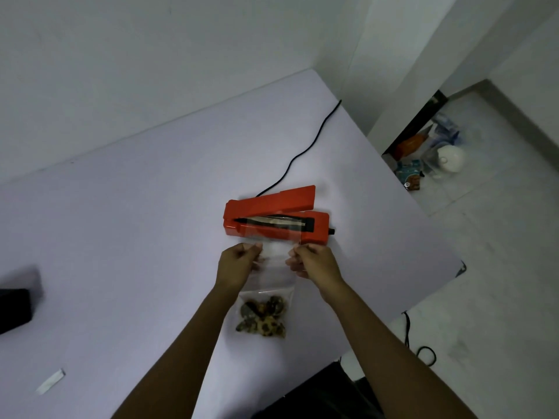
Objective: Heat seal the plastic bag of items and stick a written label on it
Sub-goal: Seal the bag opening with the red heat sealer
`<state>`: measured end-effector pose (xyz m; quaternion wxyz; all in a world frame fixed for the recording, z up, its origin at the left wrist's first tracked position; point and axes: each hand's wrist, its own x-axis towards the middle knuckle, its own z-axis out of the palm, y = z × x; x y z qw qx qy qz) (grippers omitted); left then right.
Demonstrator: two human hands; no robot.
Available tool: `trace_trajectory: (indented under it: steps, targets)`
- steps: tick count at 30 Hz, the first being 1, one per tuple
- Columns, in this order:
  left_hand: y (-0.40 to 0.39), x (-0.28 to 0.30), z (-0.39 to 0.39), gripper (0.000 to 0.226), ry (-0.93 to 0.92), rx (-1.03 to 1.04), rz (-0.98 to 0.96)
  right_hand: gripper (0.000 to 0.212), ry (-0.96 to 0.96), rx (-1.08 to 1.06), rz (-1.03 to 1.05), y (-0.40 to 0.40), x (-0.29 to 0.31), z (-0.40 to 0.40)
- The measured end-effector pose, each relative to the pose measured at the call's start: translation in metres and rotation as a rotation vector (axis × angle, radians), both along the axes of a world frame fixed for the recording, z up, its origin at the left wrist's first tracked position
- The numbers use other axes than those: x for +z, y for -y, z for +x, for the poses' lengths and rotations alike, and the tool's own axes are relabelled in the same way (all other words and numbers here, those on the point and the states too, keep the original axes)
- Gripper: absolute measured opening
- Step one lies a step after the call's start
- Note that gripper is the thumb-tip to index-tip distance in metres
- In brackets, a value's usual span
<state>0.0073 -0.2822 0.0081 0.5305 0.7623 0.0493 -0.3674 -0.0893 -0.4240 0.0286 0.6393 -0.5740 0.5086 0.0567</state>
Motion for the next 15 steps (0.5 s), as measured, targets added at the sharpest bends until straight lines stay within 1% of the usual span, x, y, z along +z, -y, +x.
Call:
trace_trajectory:
  steps: [2, 3, 4, 6, 8, 10, 13, 15]
  targets:
    - [-0.001, -0.002, 0.001, 0.023, 0.006, -0.014, 0.013, 0.02, -0.014, 0.006, -0.02, -0.001, 0.001, 0.0]
    - [-0.001, -0.002, 0.001, 0.023, 0.003, -0.014, 0.015, 0.023, -0.038, 0.025, -0.077, -0.001, 0.002, 0.0]
    - [-0.002, -0.002, 0.001, 0.023, -0.001, -0.008, 0.016, 0.028, -0.078, 0.067, -0.176, 0.0, 0.005, -0.001]
    - [-0.002, -0.001, 0.001, 0.022, -0.005, 0.001, 0.015, 0.036, -0.177, 0.177, -0.446, 0.005, 0.016, -0.002]
    - [-0.001, -0.001, 0.001, 0.022, -0.004, -0.005, 0.02, 0.036, -0.191, 0.193, -0.665, 0.012, 0.033, -0.002]
    - [-0.001, -0.002, 0.001, 0.023, 0.0, -0.01, 0.034, 0.034, -0.133, 0.125, -0.771, 0.02, 0.052, 0.002]
    - [0.0, -0.002, 0.002, 0.024, 0.01, -0.017, 0.045, 0.034, 0.077, -0.03, -0.774, 0.03, 0.082, 0.013]
    - [0.0, -0.002, 0.002, 0.024, 0.016, -0.02, 0.049, 0.036, 0.2, -0.06, -0.783, 0.034, 0.101, 0.021]
